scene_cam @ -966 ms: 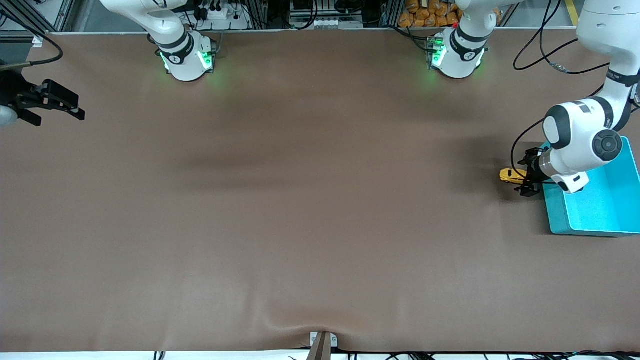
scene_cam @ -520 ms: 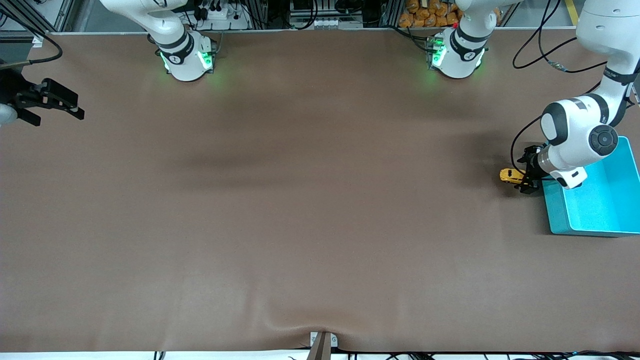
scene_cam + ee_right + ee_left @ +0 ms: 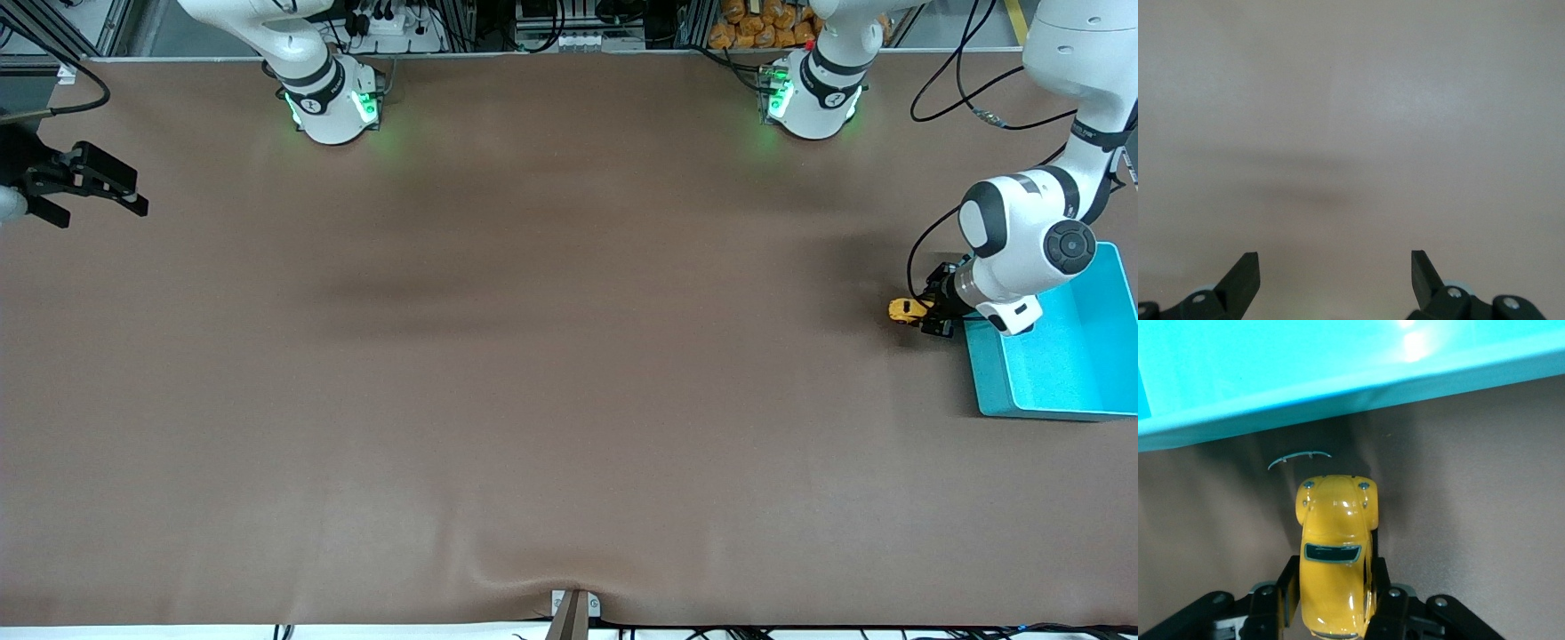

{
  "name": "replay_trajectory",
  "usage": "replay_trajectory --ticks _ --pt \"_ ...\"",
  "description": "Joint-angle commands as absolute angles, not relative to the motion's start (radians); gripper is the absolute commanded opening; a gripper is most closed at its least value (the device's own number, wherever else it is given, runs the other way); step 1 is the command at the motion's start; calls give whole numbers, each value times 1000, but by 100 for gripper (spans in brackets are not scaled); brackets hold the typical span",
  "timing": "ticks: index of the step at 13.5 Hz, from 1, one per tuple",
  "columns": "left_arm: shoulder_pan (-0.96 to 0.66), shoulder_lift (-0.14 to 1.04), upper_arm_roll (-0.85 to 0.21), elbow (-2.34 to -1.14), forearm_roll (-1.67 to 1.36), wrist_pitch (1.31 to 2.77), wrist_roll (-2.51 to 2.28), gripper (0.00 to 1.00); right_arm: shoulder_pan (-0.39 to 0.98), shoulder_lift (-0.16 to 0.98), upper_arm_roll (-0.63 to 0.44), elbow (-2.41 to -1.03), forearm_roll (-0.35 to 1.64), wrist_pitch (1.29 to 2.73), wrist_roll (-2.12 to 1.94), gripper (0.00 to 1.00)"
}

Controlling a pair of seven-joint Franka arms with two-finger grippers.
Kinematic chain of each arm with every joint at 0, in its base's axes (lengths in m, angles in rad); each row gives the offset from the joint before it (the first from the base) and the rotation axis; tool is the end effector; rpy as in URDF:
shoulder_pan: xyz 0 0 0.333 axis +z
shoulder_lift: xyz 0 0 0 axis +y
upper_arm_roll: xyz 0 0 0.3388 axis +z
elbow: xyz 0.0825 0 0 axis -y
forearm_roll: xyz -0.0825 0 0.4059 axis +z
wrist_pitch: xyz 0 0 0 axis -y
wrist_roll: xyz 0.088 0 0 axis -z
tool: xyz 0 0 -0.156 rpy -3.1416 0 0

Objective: Wind and store yellow beetle car
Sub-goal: 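Lower the left gripper and close it on the yellow car, then lift the car into the turquoise box and open the left gripper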

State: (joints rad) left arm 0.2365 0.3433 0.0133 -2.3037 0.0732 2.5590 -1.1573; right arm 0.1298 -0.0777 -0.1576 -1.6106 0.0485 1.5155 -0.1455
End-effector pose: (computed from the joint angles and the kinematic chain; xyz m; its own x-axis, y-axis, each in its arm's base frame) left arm 0.5142 0.1326 0.1431 0.2252 0.9743 0.0000 0.9697 -0.2242 -0.0974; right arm 0.5439 -0.0105 0.6172 0.9927 0.1205 -0.0093 0.1197 -0.9908 -0.0626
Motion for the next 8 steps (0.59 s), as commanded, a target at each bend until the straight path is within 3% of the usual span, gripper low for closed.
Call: replay_trajectory --ticks 1,4,8 --pt "230 308 9 -2310 100 2568 -1161 19 110 -109 -140 -1629 35 1516 -156 100" --pt "166 252 8 -2295 100 2540 -1175 19 110 -110 -141 -1629 34 1514 -156 100" --pt "106 177 8 -2194 103 2294 -1145 17 118 -110 -140 -1623 35 1513 -153 100"
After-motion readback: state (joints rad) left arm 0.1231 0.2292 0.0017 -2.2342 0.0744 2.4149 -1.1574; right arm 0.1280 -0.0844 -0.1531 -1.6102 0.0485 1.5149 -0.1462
